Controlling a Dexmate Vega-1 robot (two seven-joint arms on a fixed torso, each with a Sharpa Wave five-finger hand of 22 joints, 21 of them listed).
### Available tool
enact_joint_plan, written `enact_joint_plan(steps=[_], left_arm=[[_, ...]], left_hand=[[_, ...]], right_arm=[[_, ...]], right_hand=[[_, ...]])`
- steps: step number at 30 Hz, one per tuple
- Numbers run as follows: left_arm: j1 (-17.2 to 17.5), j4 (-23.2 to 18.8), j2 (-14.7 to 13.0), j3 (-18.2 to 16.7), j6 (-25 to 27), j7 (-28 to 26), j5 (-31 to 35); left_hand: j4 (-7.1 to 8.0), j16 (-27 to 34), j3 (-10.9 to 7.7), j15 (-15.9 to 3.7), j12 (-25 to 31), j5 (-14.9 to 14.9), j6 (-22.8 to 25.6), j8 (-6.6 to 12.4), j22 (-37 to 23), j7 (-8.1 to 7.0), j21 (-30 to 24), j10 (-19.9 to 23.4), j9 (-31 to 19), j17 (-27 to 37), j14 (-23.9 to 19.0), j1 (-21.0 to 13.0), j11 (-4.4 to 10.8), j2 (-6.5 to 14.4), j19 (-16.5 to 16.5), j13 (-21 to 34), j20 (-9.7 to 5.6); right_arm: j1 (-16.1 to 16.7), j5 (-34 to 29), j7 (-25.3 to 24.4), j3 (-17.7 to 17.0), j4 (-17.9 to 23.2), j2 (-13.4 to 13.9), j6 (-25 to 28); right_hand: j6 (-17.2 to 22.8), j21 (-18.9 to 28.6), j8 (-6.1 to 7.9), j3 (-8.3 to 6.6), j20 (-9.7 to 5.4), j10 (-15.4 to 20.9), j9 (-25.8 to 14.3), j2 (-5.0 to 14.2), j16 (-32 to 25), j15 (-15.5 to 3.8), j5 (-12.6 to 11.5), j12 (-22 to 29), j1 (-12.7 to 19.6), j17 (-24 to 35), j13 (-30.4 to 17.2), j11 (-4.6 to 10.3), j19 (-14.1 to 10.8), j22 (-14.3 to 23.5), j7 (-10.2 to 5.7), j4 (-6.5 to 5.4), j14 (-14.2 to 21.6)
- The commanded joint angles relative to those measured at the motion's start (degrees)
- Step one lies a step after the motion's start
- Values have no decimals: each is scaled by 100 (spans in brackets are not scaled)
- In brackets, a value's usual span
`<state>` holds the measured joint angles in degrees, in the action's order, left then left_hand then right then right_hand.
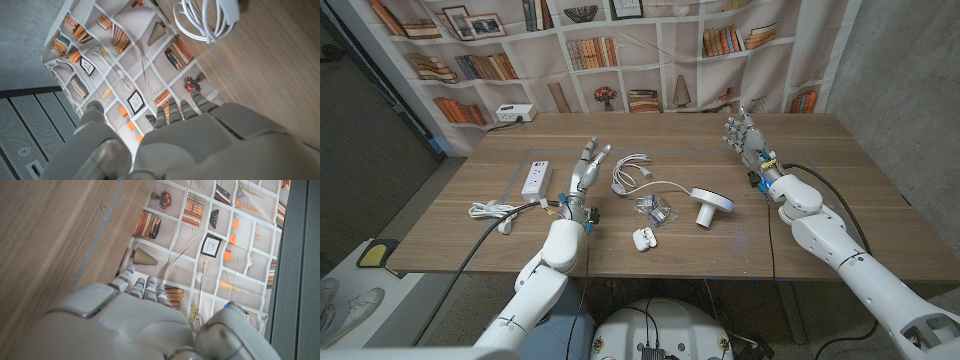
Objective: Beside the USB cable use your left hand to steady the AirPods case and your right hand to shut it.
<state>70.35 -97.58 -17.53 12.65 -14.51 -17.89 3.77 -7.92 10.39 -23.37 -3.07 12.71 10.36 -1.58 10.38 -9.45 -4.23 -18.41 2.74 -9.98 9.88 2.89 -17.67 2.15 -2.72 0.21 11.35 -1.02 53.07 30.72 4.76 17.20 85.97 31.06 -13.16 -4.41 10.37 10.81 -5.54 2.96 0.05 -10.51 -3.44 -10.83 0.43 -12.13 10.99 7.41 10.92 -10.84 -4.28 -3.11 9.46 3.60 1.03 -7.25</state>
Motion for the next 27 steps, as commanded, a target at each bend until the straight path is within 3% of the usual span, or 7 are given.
enact_joint_plan(steps=[1,15,16,17,19,27], left_arm=[[192,-220,-46,55,11,-257,205],[372,-425,-39,148,287,-821,802],[372,-400,-34,155,236,-877,830],[384,-412,-27,164,258,-949,904],[396,-451,-78,167,297,-873,870],[471,-370,-105,228,129,-1002,896]], left_hand=[[-32,6,-6,70,-4,-1,-122,-43,-32,-61,65,-16,-11,16,16,-44,-20,-25,-9,7,39],[-93,24,-4,95,36,-3,-387,-56,-32,2,156,96,-14,19,-18,-155,15,-72,22,18,54],[-105,25,-3,96,34,-3,-410,-45,-33,91,175,93,-15,20,-21,-183,21,-86,29,21,52],[-118,25,2,96,34,-3,-339,8,-34,294,215,93,-17,22,-24,-227,28,-111,44,28,53],[-120,22,5,137,34,-2,-194,67,-35,458,252,86,-19,23,-19,-263,25,-122,62,35,53],[-124,27,1,170,42,3,-145,77,-36,503,295,100,-19,24,-29,-310,3,-123,64,41,70]], right_arm=[[-54,-83,-47,51,-59,-29,-17],[-49,-71,-61,67,-10,-3,90],[-47,-89,-78,71,13,13,117],[-53,-63,-41,68,-8,5,99],[-45,-74,-59,67,8,10,103],[-16,-21,-69,43,56,3,128]], right_hand=[[-15,30,17,-5,15,33,-17,68,-28,-2,-19,28,31,18,-14,-30,12,24,30,37,12],[-22,29,18,-6,33,18,-16,85,-26,1,-19,25,39,16,-14,-22,24,24,28,47,-1],[-24,27,18,-6,37,20,-16,86,-27,-2,-19,26,40,16,-14,-22,28,24,21,48,0],[-24,28,18,-6,37,15,-16,87,-27,1,-19,25,41,16,-14,-27,27,24,21,48,-1],[-25,28,18,-6,38,18,-16,88,-27,-3,-19,27,41,16,-14,-32,28,24,23,49,-1],[-26,28,19,-5,42,14,-16,94,-31,4,-19,27,43,16,-14,-28,31,24,25,53,3]])
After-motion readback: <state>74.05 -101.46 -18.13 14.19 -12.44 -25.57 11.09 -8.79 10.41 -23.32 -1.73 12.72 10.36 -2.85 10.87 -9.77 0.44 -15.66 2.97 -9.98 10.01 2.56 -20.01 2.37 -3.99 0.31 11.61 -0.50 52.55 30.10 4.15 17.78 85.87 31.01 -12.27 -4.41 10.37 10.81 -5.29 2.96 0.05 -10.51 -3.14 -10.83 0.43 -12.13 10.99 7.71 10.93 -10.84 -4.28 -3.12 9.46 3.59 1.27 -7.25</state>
